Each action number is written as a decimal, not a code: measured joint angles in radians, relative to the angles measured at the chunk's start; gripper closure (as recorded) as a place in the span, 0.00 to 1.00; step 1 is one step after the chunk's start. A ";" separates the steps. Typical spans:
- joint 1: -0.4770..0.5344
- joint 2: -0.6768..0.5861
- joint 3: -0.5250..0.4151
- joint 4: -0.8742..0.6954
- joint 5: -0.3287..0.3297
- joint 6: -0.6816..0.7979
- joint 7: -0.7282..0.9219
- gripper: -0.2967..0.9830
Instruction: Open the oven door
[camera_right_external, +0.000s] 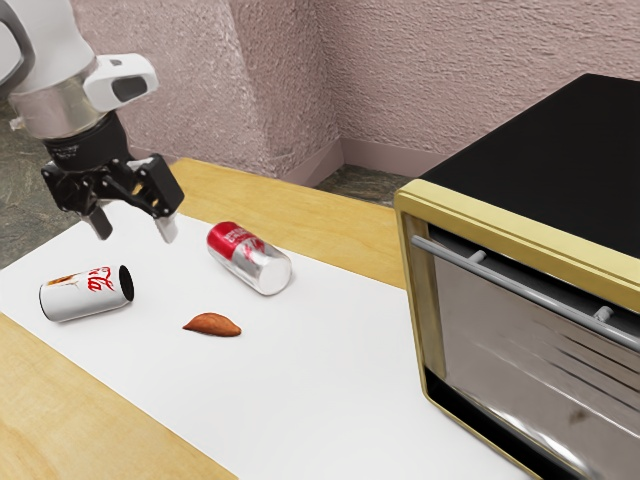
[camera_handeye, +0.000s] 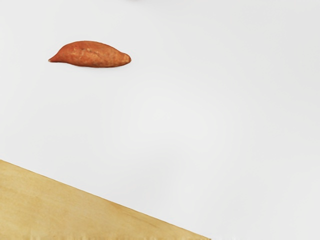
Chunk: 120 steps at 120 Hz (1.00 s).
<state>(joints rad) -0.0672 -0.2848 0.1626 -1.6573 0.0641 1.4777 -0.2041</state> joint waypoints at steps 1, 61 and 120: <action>0.000 -0.002 0.001 -0.001 0.002 -0.003 -0.009 0.23; -0.308 -0.655 0.037 -0.577 -0.084 0.304 -0.382 0.23; -0.385 -0.460 -0.151 -0.659 -0.079 0.840 -0.930 0.23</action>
<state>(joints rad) -0.4522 -0.7449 0.0116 -2.3159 -0.0151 2.3175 -1.1344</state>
